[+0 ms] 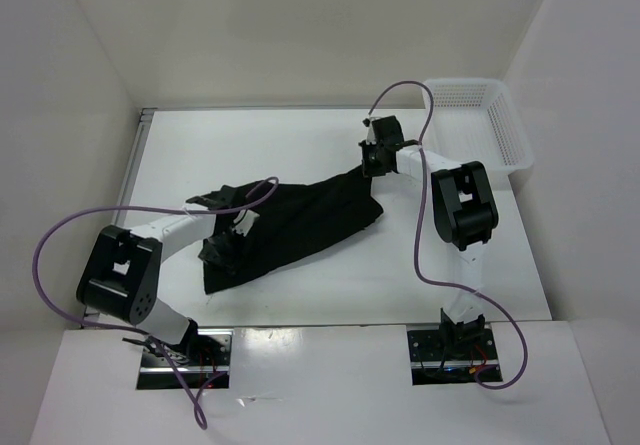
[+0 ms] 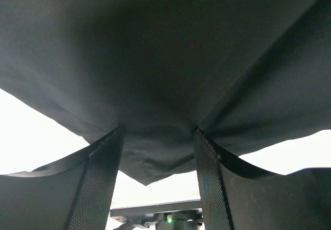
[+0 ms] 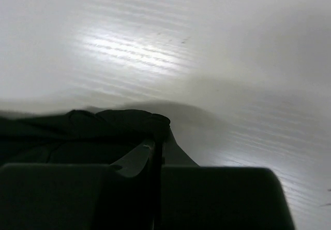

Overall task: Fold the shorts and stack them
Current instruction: Fold the shorts

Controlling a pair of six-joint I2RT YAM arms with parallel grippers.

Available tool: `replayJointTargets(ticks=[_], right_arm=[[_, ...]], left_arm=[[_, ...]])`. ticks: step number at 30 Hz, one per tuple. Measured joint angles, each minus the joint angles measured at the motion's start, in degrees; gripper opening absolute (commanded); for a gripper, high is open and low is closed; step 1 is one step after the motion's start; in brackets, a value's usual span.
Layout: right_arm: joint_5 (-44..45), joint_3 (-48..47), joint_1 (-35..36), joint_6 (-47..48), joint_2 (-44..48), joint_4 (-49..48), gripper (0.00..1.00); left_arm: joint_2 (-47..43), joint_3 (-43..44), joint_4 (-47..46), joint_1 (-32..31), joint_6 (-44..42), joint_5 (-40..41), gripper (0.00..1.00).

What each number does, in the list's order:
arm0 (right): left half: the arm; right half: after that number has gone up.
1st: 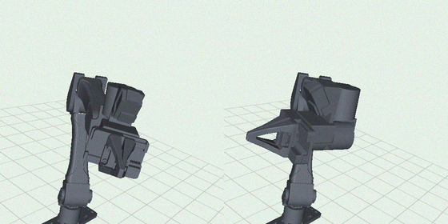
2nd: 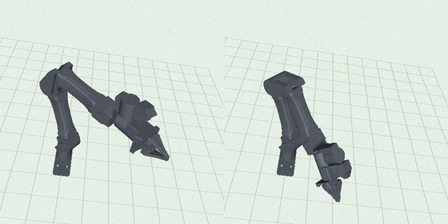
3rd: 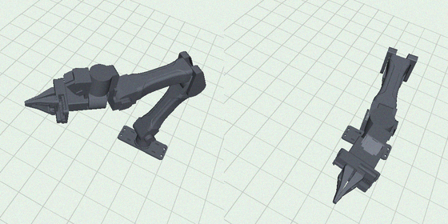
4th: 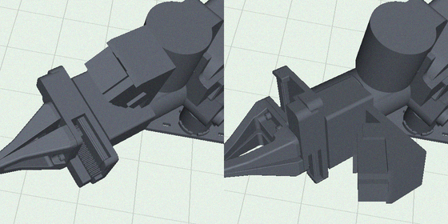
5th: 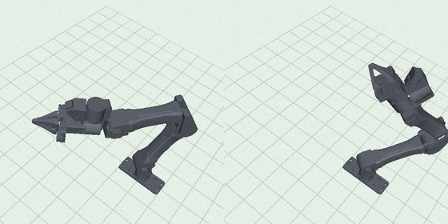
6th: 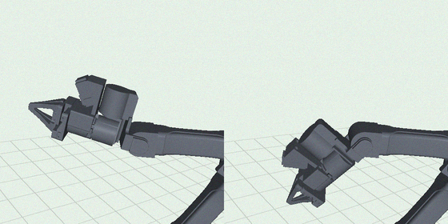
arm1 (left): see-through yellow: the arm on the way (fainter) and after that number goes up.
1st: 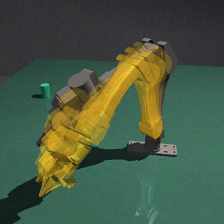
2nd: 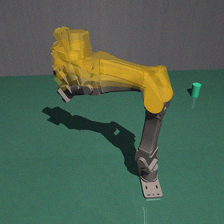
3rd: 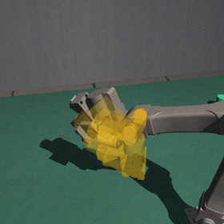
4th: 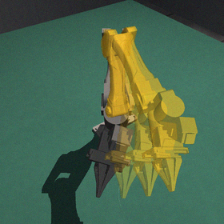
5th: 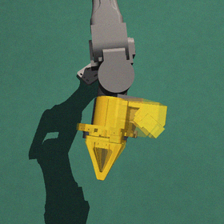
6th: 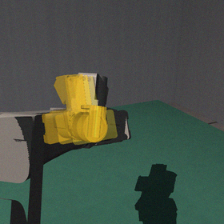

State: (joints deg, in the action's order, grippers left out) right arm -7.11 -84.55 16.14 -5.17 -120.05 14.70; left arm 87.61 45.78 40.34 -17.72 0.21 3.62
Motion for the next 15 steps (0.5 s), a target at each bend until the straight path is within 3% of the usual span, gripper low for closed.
replayJointTargets(ticks=[1,3,4,6,7,9,10,15], right_arm=[[1.53,-0.02,0.00,-1.62,0.00,-0.15,0.07],[4.24,-0.20,0.00,-4.20,0.00,-0.15,0.08],[5.35,-0.26,0.00,-5.07,0.00,-0.22,0.17],[7.10,-0.28,-0.02,-6.97,0.02,-0.26,0.44],[7.80,-0.28,-0.09,-7.06,0.04,-0.28,0.75],[7.76,-0.22,-0.35,-6.93,0.35,-0.52,0.94],[7.19,-0.20,-0.59,-6.49,0.74,-0.50,0.99],[-0.39,1.42,-2.40,-5.18,6.69,0.50,0.99]], left_arm=[[0.15,0.22,0.15,0.00,0.00,0.04,0.64],[0.79,0.92,0.68,-0.02,0.00,0.22,0.64],[1.29,1.44,1.14,-0.02,0.00,0.39,0.64],[2.19,2.47,1.81,-0.17,0.00,0.79,0.64],[2.69,3.17,1.75,-0.24,0.00,1.16,0.64],[3.48,4.48,0.85,-0.22,-0.02,2.16,0.64],[3.80,5.14,0.22,-0.22,-0.02,2.73,0.64],[4.68,8.13,-4.37,-0.22,0.00,4.92,0.66]])
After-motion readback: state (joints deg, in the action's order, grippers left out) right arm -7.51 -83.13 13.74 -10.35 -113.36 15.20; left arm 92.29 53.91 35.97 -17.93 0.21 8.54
